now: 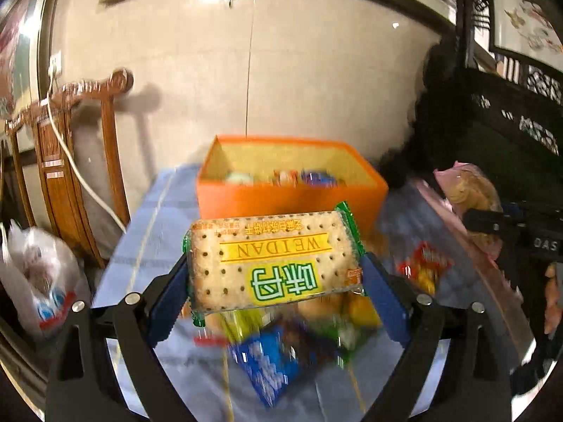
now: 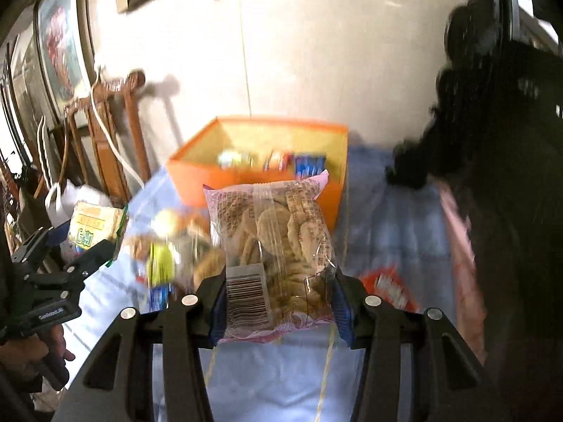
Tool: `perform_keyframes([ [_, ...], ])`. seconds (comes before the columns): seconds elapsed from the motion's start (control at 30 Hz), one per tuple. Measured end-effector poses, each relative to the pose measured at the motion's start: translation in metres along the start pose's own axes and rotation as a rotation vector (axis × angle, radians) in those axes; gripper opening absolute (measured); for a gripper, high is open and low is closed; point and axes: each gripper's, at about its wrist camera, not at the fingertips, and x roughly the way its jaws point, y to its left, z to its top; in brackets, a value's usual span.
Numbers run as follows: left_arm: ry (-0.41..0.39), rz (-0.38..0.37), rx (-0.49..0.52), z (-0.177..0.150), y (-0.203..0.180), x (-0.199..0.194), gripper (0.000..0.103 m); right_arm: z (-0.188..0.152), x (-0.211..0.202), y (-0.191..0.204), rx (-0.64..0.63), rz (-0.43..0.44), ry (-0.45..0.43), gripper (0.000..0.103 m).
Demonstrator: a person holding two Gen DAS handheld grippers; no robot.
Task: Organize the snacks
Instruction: 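Drop clear cookie bag with right tool while left tool drops WEIDAN crackers into box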
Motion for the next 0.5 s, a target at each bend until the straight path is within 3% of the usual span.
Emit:
perform_keyframes([
  [0.23,-0.039,0.019,-0.003,0.075,-0.001,0.022,0.090,0.075,-0.007,-0.011,-0.002,-0.018,-0.091,0.049],
  [0.5,-0.052,0.056,0.002,0.131,-0.003,0.064,0.090,0.128,0.012,-0.010,-0.008,-0.033,-0.125,0.049],
])
